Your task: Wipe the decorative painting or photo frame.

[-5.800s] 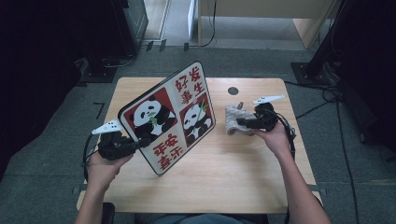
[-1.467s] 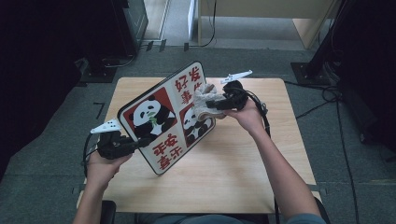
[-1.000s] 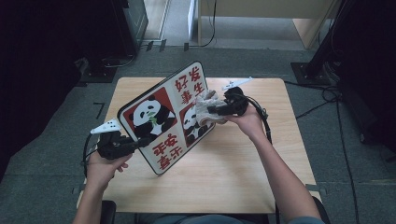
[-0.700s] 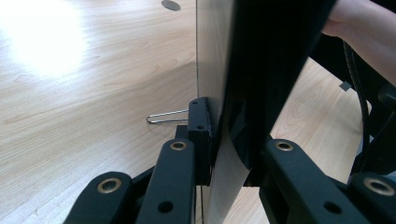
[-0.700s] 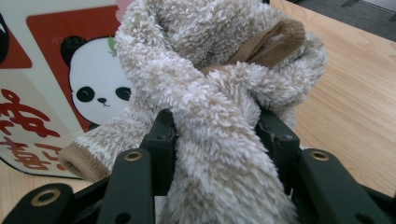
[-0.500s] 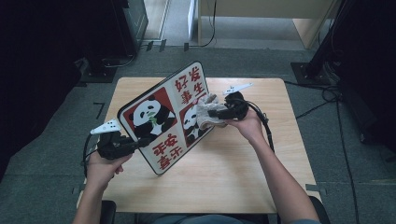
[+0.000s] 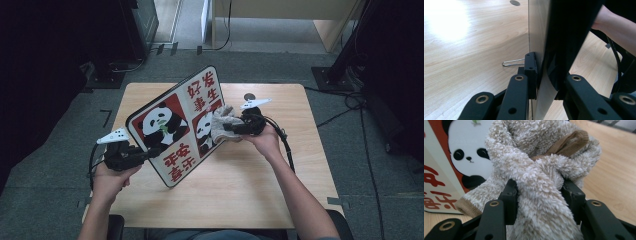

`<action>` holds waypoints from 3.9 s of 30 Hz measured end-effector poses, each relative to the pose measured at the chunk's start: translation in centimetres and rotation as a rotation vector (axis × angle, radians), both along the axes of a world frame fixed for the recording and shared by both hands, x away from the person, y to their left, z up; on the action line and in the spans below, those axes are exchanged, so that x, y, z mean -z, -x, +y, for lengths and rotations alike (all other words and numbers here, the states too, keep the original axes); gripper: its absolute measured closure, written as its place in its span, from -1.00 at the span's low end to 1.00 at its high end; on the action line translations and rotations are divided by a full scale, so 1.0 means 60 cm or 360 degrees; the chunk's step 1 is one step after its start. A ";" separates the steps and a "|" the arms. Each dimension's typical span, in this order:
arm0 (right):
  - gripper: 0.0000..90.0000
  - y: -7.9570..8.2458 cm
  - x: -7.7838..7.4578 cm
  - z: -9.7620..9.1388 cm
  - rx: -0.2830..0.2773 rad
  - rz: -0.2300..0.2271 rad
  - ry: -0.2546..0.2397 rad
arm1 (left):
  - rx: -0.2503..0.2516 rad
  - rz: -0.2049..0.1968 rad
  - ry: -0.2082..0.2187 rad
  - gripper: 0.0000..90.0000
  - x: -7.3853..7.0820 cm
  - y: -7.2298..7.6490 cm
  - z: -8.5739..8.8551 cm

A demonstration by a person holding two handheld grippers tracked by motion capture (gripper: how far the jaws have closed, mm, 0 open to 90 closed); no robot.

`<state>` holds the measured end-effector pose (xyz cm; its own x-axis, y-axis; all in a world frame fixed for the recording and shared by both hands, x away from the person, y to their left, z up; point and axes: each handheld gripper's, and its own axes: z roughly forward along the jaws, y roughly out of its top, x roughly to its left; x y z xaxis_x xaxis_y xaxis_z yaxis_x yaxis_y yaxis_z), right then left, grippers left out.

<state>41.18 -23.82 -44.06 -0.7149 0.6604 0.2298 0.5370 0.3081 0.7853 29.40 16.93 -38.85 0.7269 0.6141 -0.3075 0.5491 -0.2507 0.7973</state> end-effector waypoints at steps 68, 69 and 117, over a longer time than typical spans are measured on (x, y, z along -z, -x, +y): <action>0.25 0.021 -0.252 0.087 -0.0205 -0.0245 0.0047 | -0.0010 0.0019 0.0023 0.78 0.002 -0.002 0.002; 0.25 0.021 -0.252 0.087 -0.0205 -0.0245 0.0047 | -0.0012 0.0020 0.0027 0.78 0.002 -0.002 0.002; 0.24 0.012 -0.172 0.101 -0.0248 -0.0183 0.0004 | 0.0007 0.0024 0.0025 0.77 0.002 -0.002 0.003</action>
